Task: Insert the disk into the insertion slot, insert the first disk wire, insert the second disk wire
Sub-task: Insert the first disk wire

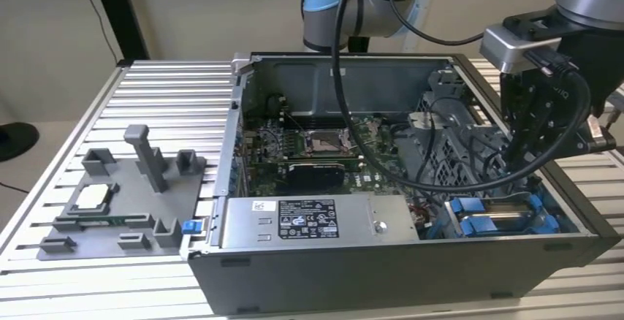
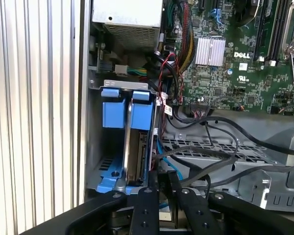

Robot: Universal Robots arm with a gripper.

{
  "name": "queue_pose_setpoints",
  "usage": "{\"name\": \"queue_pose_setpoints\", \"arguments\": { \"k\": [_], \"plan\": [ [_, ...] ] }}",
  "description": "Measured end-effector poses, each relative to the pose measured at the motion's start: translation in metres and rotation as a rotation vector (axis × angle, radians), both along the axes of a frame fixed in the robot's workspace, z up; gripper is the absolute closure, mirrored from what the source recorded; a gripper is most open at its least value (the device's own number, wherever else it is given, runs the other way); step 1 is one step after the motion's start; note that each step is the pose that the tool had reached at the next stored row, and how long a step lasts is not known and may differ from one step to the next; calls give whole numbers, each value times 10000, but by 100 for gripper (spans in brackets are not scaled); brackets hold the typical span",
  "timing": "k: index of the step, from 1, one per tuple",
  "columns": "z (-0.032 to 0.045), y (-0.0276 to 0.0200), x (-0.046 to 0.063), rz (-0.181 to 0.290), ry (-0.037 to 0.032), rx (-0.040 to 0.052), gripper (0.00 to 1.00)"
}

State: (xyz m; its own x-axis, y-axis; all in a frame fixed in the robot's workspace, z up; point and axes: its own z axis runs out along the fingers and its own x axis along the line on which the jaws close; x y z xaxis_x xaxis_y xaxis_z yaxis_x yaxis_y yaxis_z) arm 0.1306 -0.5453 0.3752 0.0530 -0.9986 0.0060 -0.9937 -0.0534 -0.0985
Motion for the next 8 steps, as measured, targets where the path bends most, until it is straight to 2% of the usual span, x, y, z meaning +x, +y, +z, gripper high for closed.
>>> {"name": "queue_pose_setpoints", "arguments": {
  "k": [6, 8],
  "plan": [
    [-57, -16, 0, -266, 130, 0, 100],
    [-83, -27, 1, -319, 147, 1, 100]
  ]
}}
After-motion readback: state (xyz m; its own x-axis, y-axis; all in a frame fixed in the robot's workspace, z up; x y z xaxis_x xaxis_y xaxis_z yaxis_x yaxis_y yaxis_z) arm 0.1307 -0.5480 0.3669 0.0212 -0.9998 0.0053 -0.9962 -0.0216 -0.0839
